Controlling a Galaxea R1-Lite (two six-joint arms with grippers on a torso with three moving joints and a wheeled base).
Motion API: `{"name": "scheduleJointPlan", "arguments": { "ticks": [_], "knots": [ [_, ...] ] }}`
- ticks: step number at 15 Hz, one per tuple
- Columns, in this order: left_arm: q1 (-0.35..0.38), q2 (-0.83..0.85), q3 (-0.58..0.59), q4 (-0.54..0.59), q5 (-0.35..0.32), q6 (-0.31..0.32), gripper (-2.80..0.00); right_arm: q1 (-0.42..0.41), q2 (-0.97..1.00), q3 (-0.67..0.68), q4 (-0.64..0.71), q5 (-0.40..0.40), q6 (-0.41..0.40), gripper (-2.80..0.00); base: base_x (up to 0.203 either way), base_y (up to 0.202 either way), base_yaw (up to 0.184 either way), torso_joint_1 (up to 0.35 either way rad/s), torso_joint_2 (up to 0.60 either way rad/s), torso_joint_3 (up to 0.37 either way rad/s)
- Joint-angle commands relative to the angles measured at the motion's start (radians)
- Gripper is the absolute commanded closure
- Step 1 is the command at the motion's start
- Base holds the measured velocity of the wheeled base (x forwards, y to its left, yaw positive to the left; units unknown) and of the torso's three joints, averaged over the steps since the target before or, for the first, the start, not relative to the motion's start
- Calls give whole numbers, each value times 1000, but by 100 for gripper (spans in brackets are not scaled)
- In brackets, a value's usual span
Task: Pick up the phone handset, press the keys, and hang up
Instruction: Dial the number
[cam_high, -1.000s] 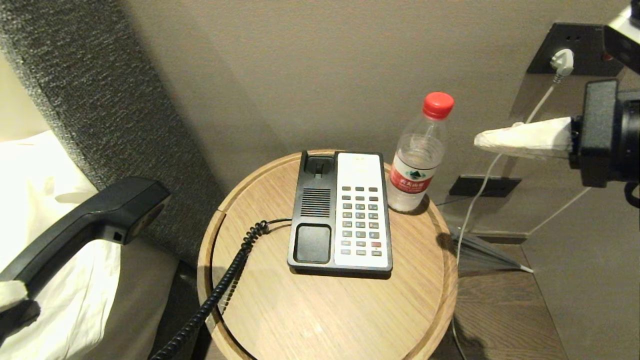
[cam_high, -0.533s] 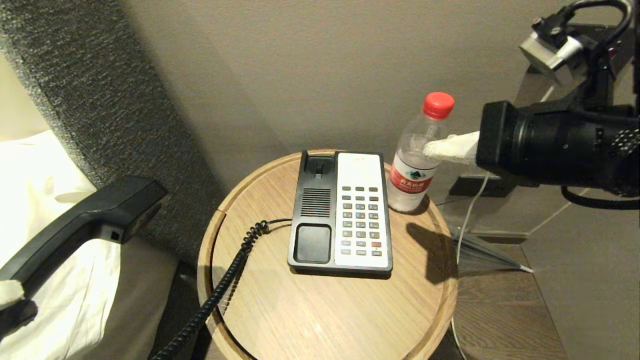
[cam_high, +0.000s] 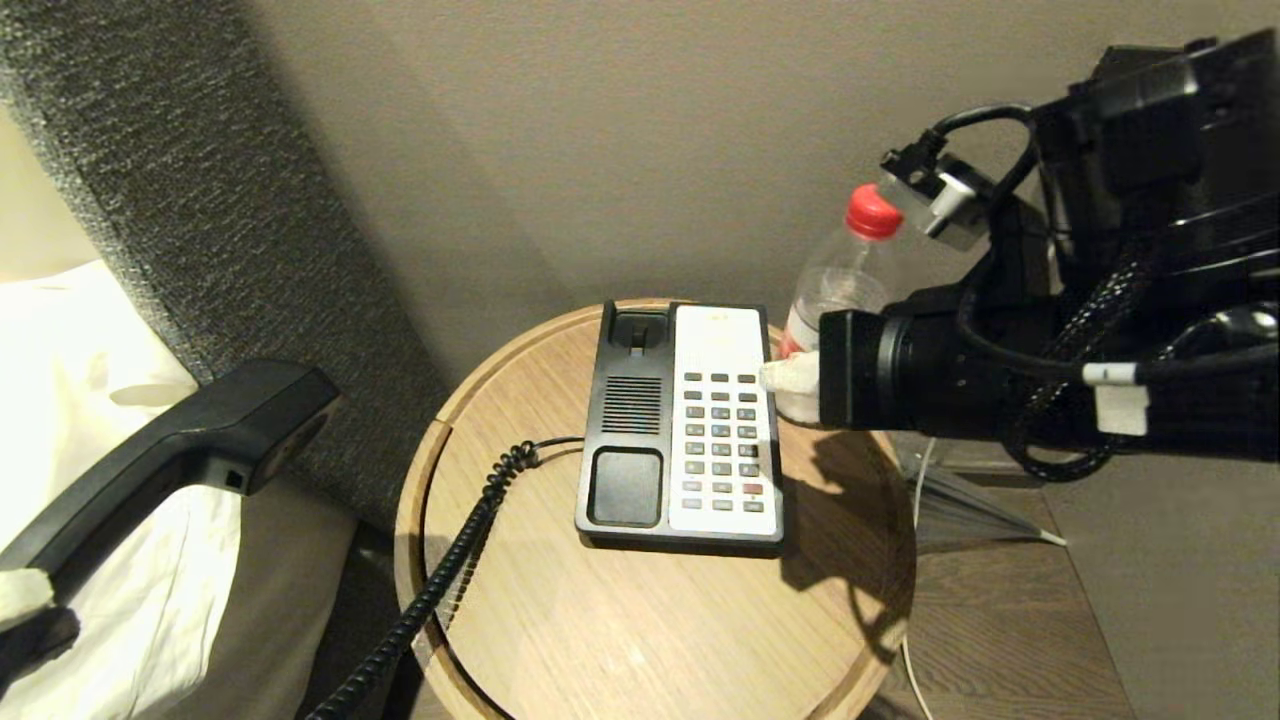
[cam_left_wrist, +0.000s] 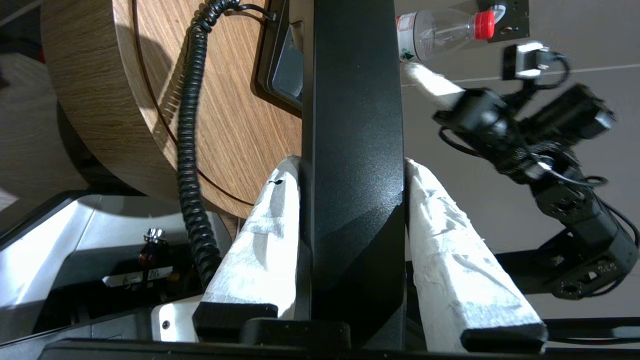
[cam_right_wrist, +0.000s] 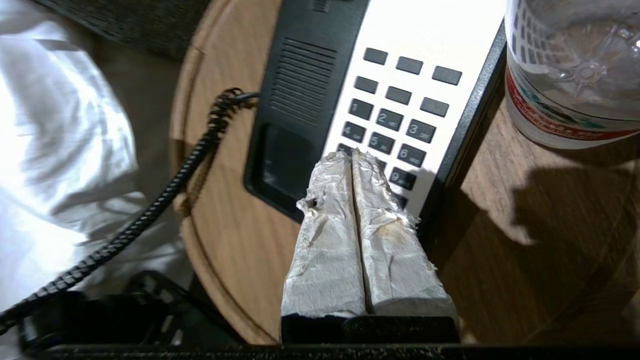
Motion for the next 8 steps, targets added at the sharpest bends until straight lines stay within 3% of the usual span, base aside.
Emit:
{"name": "scheduleJointPlan", "arguments": {
  "ticks": [1,8],
  "knots": [
    [0,-4,6,2,-1,-6,0,2,39,1,1,-11,-16,0,0,0,0,0,0,0],
    [0,-4,6,1,-2,-6,0,-2,106,-6,-1,-18,-41,0,0,0,0,0,0,0]
  ]
}}
